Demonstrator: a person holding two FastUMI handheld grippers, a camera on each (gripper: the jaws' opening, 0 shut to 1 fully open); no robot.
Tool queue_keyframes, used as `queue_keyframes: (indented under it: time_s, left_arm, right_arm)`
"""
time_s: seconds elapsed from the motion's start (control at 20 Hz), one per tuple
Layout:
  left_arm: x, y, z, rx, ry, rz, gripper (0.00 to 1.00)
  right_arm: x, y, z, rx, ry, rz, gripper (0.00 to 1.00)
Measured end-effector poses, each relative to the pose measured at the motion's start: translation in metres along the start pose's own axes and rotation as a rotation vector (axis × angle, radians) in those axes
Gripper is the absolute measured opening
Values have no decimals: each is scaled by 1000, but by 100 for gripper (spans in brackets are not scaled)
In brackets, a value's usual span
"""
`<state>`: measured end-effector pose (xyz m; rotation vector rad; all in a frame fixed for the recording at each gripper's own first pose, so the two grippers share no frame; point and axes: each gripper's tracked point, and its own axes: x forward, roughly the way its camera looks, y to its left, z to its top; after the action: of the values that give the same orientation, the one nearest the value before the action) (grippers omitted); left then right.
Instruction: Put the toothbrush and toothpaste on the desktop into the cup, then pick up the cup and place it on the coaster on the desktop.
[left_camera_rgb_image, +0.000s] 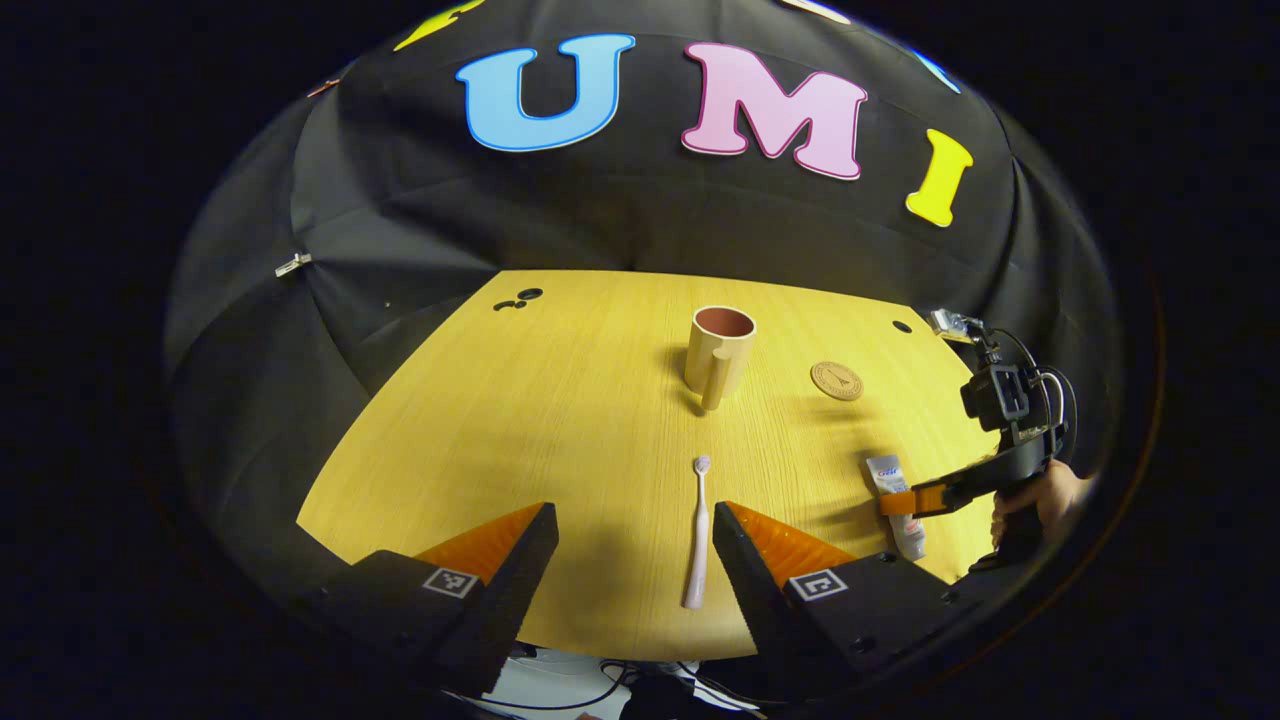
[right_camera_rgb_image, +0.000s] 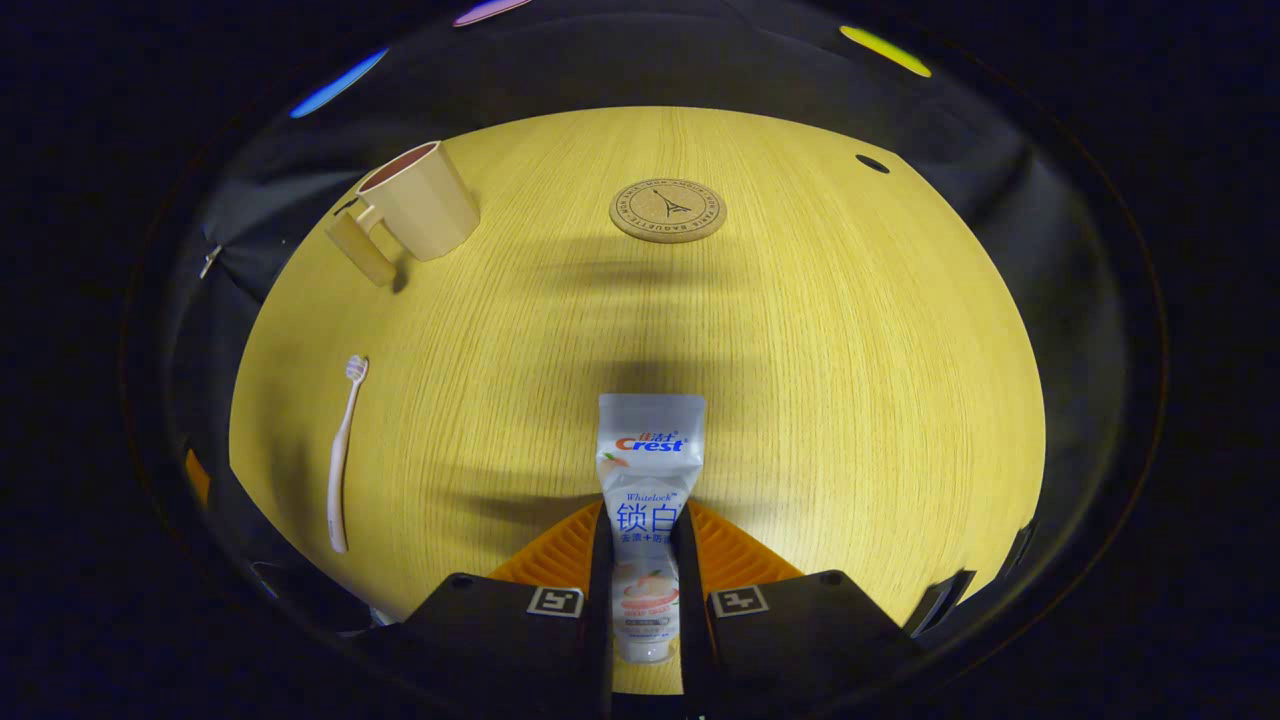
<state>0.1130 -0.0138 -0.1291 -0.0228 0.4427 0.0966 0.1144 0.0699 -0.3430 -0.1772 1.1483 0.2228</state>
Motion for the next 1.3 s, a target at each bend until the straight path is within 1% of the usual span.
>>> queue_keyframes:
  time_s: [0.2,0.35,0.4,0.45,0.65,0.8,0.95,1.1,1.2,1.25,1.3]
  left_arm:
    - [14,-8,-12,30,50,-29,97]
    - [29,-17,-30,55,144,-54,97]
    - [35,-21,-34,61,163,-65,92]
    - [40,-23,-38,70,185,-73,97]
    - [65,-33,-47,115,242,-94,97]
    - [86,-38,-58,138,287,-102,97]
    - [101,-39,-71,147,339,-105,95]
    - [109,-37,-81,129,374,-106,93]
    - [114,-33,-81,154,375,-93,92]
    - [114,-34,-81,170,377,-103,88]
    - [114,-36,-82,184,389,-109,87]
  right_arm:
    - [-26,-10,10,-13,-68,-4,31]
    - [-47,-15,18,25,-122,7,31]
    - [-54,-16,19,43,-132,15,31]
    - [-60,-17,19,60,-136,23,31]
    - [-85,-22,18,119,-169,48,31]
    - [-101,-29,14,140,-198,45,31]
    - [-112,-33,7,169,-211,48,31]
    - [-115,-37,0,186,-211,53,31]
    - [-115,-42,-2,197,-211,51,31]
    - [-115,-44,-3,205,-210,50,31]
    - [-114,-45,-3,211,-208,50,31]
